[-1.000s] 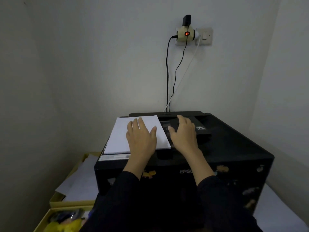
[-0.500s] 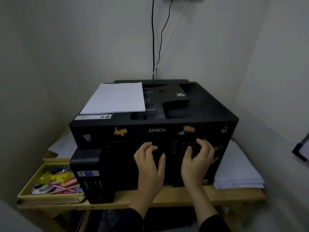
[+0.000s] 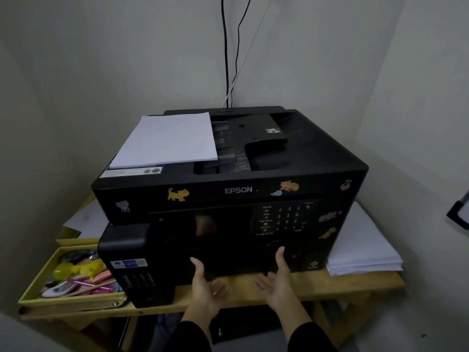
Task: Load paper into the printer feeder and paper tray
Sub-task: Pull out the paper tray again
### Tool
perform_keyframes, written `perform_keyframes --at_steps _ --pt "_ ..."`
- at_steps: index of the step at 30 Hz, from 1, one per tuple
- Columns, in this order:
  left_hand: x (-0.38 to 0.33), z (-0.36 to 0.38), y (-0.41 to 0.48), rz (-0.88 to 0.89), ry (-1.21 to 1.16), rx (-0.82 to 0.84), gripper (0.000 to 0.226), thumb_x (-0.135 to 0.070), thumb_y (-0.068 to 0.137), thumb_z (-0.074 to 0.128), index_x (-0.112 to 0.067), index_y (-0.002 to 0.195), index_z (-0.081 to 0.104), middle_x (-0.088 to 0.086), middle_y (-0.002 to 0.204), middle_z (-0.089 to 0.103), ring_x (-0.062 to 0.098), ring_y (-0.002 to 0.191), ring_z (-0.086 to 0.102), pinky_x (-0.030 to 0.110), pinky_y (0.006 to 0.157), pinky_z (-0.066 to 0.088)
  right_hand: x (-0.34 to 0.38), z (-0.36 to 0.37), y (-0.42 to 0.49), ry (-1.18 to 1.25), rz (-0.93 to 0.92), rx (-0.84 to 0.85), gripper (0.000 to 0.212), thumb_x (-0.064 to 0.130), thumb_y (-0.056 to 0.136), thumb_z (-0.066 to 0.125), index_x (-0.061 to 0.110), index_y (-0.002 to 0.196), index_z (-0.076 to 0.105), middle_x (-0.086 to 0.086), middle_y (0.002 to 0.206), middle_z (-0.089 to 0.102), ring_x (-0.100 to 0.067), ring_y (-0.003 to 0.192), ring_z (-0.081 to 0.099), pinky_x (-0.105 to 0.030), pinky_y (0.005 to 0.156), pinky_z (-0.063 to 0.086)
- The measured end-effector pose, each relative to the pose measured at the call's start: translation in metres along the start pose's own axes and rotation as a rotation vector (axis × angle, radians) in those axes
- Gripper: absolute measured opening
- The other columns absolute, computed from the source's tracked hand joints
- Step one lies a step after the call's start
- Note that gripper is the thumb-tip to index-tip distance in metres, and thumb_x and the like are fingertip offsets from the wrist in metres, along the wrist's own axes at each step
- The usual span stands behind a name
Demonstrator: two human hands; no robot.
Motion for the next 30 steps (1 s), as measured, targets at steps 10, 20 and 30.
perform_keyframes --at_steps 10,20,30 --pt "-0.002 -0.002 0.026 -0.036 -0.199 0.020 0.087 -0.081 0.050 0.063 -0.014 0.104 0.056 0.013 0.097 0.051 0.030 0.080 0.054 0.040 0.063 0.053 -0.005 0.007 0.022 0.242 -0.073 0.052 0.095 0.055 0.057 0.074 0.013 0.135 0.039 -0.017 0.102 0.051 -0.033 0.095 0.053 -0.050 0.093 0.044" --pt "0.004 -0.004 0.032 -0.050 -0.244 -0.006 0.106 -0.078 0.035 0.069 -0.013 0.116 0.055 0.011 0.097 0.051 0.024 0.082 0.056 0.035 0.068 0.055 -0.006 0.004 0.029 0.220 -0.051 0.037 0.099 0.056 0.047 0.075 0.012 0.131 0.043 -0.019 0.120 0.051 -0.036 0.122 0.046 -0.046 0.107 0.037" --pt "0.007 -0.003 0.029 -0.096 -0.082 -0.083 0.107 -0.094 0.024 0.055 -0.019 0.099 0.060 0.011 0.101 0.063 0.033 0.091 0.061 0.037 0.073 0.055 -0.008 0.004 0.015 0.062 -0.022 -0.040 0.095 0.069 0.041 0.075 0.013 0.114 0.051 -0.014 0.078 0.069 -0.023 0.058 0.068 -0.035 0.056 0.057"
Point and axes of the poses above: each hand's wrist, its own y-axis towards the middle knuckle, its own z-axis out of the palm, x = y × z, the point moved 2 cm from there along y, towards the middle knuckle
